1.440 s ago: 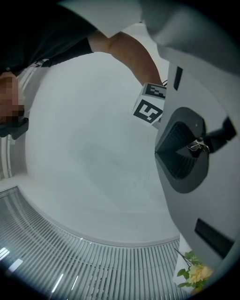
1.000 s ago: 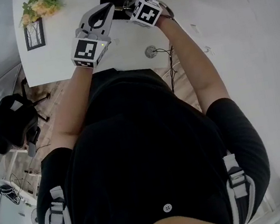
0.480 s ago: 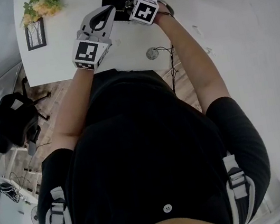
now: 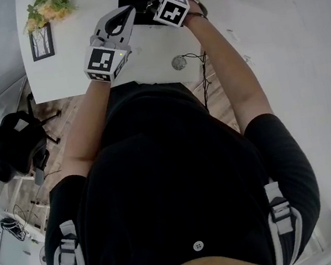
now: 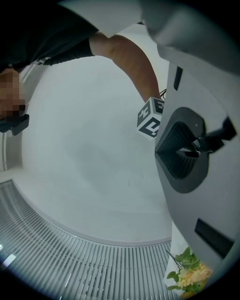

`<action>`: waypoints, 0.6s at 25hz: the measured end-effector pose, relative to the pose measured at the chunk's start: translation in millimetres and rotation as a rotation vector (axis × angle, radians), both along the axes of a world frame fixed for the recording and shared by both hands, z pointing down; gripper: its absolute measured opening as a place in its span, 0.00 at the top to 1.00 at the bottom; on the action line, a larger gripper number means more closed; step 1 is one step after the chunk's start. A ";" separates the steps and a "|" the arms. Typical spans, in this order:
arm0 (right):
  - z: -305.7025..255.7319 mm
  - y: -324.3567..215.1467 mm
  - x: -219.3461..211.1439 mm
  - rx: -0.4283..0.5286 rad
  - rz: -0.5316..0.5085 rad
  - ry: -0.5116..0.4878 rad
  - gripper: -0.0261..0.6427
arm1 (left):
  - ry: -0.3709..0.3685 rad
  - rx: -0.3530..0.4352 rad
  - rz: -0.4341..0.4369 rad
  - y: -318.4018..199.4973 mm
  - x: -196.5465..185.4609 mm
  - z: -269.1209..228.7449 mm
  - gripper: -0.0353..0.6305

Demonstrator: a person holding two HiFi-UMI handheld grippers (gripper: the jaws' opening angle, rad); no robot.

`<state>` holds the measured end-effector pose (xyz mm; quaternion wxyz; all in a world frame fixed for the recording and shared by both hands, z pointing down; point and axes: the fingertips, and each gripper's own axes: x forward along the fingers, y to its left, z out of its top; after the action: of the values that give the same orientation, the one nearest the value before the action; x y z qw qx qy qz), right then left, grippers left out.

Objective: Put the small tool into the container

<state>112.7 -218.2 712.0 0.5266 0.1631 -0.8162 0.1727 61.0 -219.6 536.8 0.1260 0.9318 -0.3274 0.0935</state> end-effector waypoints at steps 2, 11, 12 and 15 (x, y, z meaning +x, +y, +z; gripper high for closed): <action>-5.1 -5.7 3.2 0.032 0.013 0.000 0.84 | -0.008 -0.003 0.004 2.3 -0.3 1.9 0.94; -53.6 -7.9 11.9 0.124 0.086 -0.094 0.84 | -0.040 0.008 -0.003 10.8 -1.3 -5.8 0.94; -63.0 -6.4 10.4 0.130 0.096 -0.118 0.84 | -0.038 0.013 -0.005 11.9 -1.4 -9.4 0.94; -96.7 -5.0 5.4 0.170 0.133 -0.198 0.85 | -0.025 0.025 -0.008 15.4 -1.3 -21.5 0.94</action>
<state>118.1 -223.2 615.3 0.4151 0.2430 -0.8633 0.1528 59.7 -204.2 515.3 0.1107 0.9308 -0.3336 0.1005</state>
